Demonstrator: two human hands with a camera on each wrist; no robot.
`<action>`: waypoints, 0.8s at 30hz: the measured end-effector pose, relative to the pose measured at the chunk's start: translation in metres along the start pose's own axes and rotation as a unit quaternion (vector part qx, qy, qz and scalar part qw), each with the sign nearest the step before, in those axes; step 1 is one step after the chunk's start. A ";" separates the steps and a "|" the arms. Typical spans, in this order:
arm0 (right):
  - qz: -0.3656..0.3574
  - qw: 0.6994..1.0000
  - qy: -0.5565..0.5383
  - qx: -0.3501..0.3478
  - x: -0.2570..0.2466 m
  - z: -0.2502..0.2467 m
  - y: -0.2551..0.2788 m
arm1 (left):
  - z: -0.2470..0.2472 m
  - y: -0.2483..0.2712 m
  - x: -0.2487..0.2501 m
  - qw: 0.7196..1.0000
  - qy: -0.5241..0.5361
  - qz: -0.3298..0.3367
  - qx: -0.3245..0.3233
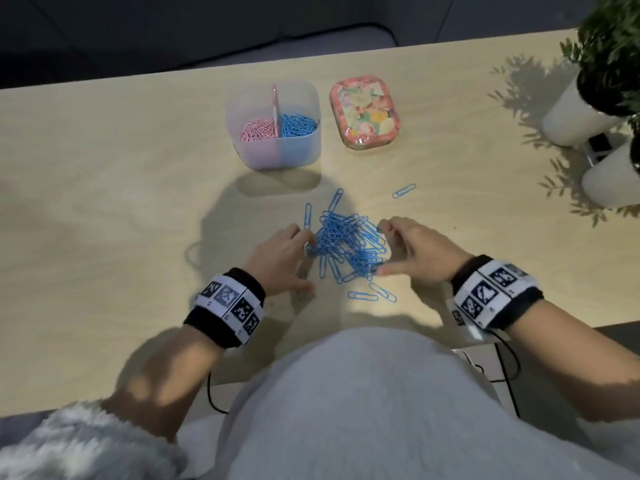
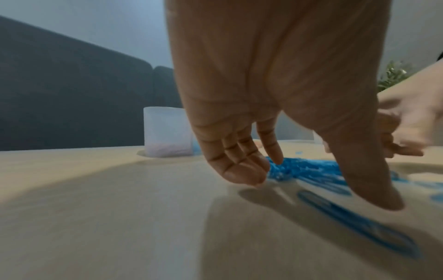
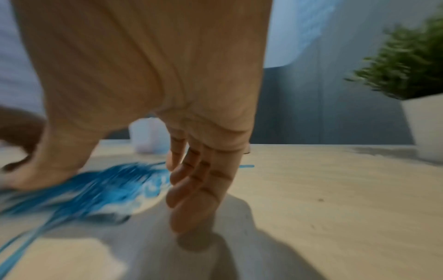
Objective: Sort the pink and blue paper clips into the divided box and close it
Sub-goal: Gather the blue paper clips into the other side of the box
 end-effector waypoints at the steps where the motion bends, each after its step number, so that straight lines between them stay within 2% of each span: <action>1: 0.007 0.999 0.029 -0.033 0.001 0.013 0.010 | 0.006 0.004 -0.002 1.000 0.001 -0.005 -0.016; 3: 0.001 0.996 0.064 -0.065 -0.001 0.036 0.019 | 0.014 0.005 -0.002 0.999 0.027 -0.007 -0.021; 7: -0.008 1.000 0.019 -0.022 -0.018 0.043 -0.002 | 0.011 -0.008 0.017 0.998 0.053 0.015 0.021; 11: -0.021 1.000 0.006 0.019 -0.034 0.020 -0.027 | -0.004 -0.024 0.025 0.997 0.045 0.006 0.064; 15: 0.005 0.994 0.054 0.100 -0.007 -0.040 -0.035 | -0.034 -0.028 0.022 0.995 -0.005 0.014 0.101; 17: 0.033 0.989 0.097 0.108 0.013 -0.057 -0.039 | -0.035 -0.034 0.024 0.996 -0.047 0.036 0.073; 19: 0.050 0.984 0.148 0.086 0.025 -0.055 -0.045 | -0.027 -0.043 0.026 0.994 -0.086 0.053 0.034; 22: 0.042 0.979 0.171 0.100 0.017 -0.042 -0.047 | -0.015 -0.053 0.027 0.990 -0.123 0.064 -0.013; 24: 0.028 0.980 0.160 0.110 0.002 -0.028 -0.045 | -0.013 -0.055 0.025 0.990 -0.126 0.062 -0.020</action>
Point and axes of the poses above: each hand's wrist, its own y-axis away from the middle knuckle, its own z-axis out of the palm, x = y × z, the point moved 10 cm from there along -y, towards the middle knuckle, and after that the axes turned 2 degrees about -z, right-handed, at the moved point
